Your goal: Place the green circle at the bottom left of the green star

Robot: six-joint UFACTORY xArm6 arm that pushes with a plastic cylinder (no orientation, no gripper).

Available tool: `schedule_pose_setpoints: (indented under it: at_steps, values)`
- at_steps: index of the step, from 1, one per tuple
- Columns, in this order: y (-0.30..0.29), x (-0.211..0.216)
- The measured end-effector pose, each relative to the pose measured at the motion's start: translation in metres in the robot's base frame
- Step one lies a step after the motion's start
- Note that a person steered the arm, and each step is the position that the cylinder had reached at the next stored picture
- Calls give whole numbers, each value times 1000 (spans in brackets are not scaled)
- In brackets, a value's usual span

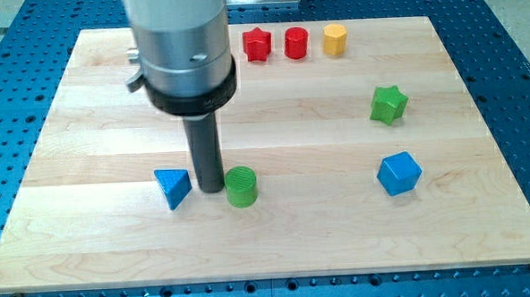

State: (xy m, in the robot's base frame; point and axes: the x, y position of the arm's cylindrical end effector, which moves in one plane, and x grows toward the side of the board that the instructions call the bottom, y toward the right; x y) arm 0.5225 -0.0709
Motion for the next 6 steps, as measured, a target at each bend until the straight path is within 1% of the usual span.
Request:
schedule_pose_setpoints:
  at_steps: [1,2,3,4,5,6]
  values:
    - [-2,34]
    - [50,25]
    - [102,-29]
    - [122,-49]
    - [88,21]
    - [51,2]
